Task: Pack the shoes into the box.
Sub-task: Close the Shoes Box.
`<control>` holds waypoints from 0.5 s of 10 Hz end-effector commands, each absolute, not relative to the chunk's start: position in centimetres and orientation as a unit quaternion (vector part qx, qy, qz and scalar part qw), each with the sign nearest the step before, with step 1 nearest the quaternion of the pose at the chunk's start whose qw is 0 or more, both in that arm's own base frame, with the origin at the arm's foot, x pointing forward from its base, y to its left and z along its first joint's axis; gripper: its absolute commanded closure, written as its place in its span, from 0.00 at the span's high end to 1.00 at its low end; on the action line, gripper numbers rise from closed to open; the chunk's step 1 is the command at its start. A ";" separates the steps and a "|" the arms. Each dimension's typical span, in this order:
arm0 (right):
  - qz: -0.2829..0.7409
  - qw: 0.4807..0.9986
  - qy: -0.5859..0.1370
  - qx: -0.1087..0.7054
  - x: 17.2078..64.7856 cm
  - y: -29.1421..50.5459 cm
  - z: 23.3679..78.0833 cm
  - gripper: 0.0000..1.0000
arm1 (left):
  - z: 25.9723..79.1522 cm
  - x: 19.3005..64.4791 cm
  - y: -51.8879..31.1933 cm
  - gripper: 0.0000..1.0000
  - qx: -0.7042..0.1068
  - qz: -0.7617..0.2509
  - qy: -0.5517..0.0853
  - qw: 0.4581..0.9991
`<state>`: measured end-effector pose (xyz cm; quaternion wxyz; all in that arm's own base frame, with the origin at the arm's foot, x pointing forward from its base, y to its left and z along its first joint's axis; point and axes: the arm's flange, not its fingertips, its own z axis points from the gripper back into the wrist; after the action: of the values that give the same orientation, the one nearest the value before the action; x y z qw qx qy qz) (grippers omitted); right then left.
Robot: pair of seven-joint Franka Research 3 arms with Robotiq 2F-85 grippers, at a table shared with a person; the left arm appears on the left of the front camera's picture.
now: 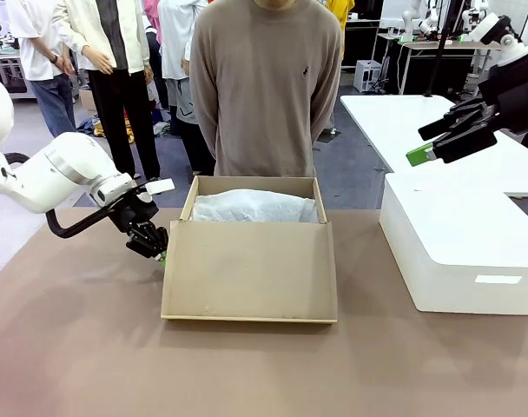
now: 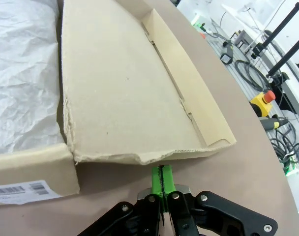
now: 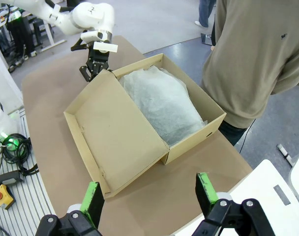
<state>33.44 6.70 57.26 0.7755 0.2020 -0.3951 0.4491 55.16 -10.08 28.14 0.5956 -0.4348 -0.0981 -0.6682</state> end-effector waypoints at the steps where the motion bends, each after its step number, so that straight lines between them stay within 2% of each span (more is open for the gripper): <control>1: 0.455 0.766 -0.402 0.211 33.7 6.6 57.2 1.00 | 27.6 54.6 -10.6 0.00 -0.452 -0.665 -0.118 0.583; 5: 0.455 0.766 -0.402 0.211 33.7 6.6 57.2 1.00 | 27.1 54.4 -11.4 0.00 -0.480 -0.662 -0.116 0.564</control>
<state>33.44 6.70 57.26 0.7755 0.2020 -0.3951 0.4491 54.56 -11.40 26.97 0.5791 -0.4644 -0.1009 -0.6624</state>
